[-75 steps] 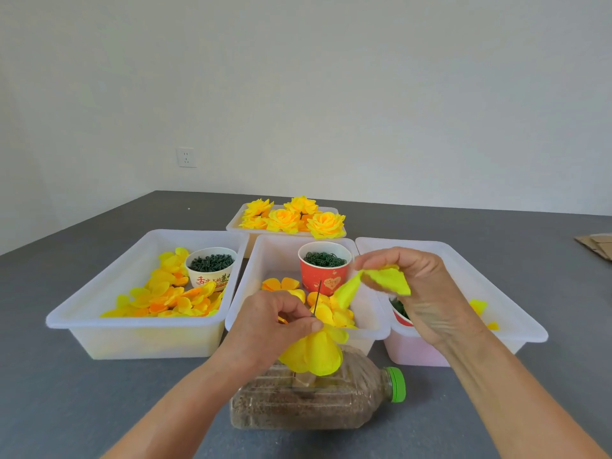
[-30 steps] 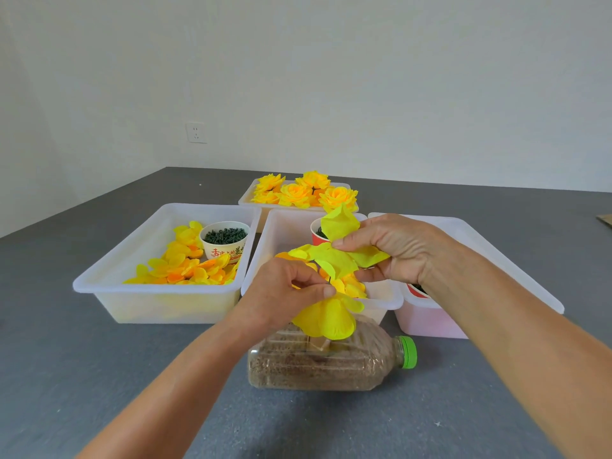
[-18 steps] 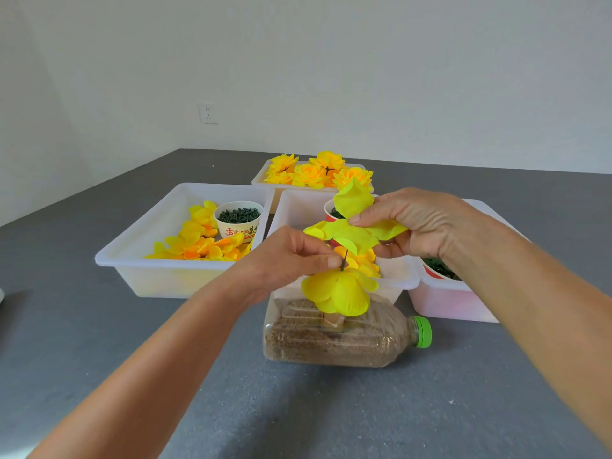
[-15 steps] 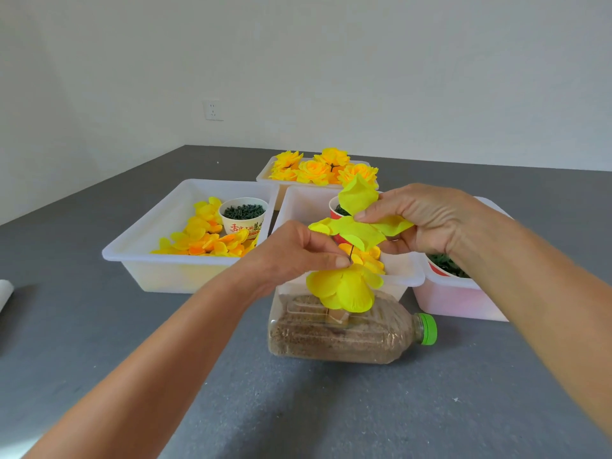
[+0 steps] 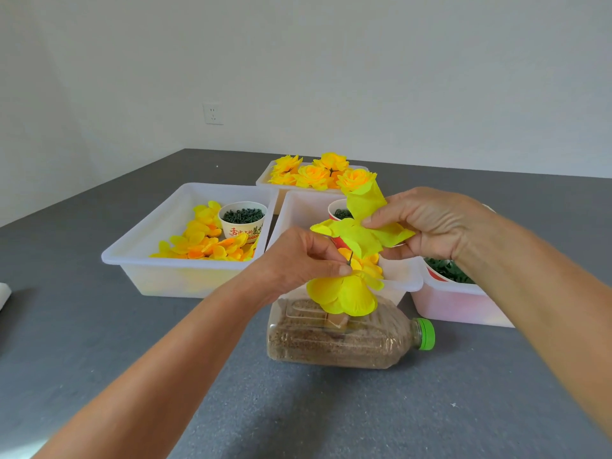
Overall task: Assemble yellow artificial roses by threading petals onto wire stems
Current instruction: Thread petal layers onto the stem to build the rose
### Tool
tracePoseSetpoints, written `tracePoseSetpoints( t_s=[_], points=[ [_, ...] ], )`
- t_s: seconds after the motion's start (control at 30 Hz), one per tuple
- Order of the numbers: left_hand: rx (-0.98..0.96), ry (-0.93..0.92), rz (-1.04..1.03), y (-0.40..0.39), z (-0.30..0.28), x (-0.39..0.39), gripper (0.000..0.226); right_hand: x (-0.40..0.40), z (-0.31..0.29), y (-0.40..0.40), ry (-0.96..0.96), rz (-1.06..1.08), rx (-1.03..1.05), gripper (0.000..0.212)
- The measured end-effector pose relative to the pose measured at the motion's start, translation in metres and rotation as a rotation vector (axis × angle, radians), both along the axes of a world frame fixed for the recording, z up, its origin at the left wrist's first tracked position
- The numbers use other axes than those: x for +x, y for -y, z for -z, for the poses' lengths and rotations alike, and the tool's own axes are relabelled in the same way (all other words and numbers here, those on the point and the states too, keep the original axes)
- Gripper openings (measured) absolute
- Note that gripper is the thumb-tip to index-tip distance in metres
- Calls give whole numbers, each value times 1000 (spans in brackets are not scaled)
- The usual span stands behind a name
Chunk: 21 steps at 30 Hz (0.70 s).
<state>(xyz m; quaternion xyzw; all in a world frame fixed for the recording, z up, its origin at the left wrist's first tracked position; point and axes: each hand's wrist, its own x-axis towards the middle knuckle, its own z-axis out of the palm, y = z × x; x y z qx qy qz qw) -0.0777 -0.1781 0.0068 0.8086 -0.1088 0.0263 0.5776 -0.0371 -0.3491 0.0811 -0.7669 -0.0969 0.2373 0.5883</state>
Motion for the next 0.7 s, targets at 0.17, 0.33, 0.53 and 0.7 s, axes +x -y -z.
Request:
tracePoseSetpoints(
  t_s=[0.17, 0.33, 0.53, 0.7],
  points=[
    [-3, 11, -11, 0, 1, 0, 4, -1, 3, 0, 59, 39, -23, 13],
    [-4, 32, -25, 1, 1, 0, 30, -3, 3, -4, 131, 125, 6, 19],
    [-17, 21, 1, 1, 2, -2, 11, -2, 4, -7, 100, 100, -108, 11],
    [-4, 21, -64, 2, 2, -3, 14, -5, 13, -8, 47, 89, -61, 13]
  ],
)
